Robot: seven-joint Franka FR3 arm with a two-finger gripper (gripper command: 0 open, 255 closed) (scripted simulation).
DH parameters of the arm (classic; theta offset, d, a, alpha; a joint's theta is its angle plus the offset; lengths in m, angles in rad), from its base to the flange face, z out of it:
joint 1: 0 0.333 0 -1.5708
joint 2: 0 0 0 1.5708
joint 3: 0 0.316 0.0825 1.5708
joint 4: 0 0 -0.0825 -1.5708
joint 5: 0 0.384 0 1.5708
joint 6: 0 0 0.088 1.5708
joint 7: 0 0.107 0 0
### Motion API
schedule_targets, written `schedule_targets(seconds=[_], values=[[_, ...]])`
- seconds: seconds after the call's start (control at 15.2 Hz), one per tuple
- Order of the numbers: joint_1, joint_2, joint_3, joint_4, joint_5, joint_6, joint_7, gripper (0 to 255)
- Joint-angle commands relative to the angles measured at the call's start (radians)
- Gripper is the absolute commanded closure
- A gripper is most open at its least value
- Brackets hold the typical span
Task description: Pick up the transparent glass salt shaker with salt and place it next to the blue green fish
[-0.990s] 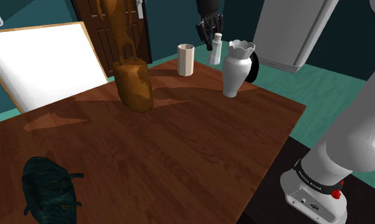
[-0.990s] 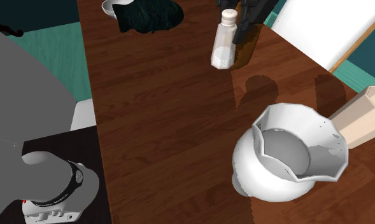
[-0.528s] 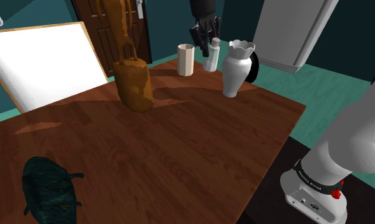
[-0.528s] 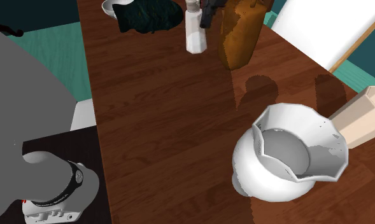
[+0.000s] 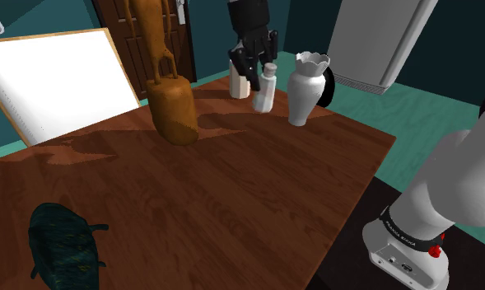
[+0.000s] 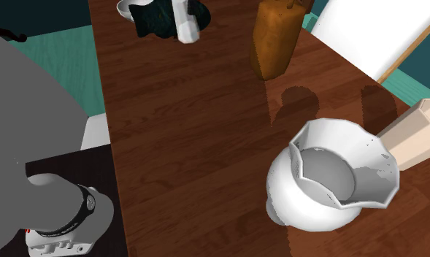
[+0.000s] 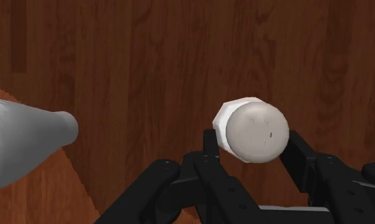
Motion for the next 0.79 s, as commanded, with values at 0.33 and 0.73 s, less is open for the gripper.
schedule_targets(seconds=[0.33,0.73], values=[[0.079,0.016,0.092,0.023,0.049,-0.009,0.178,255],[0.152,0.069,0.175,0.08,0.072,-0.011,0.34,255]])
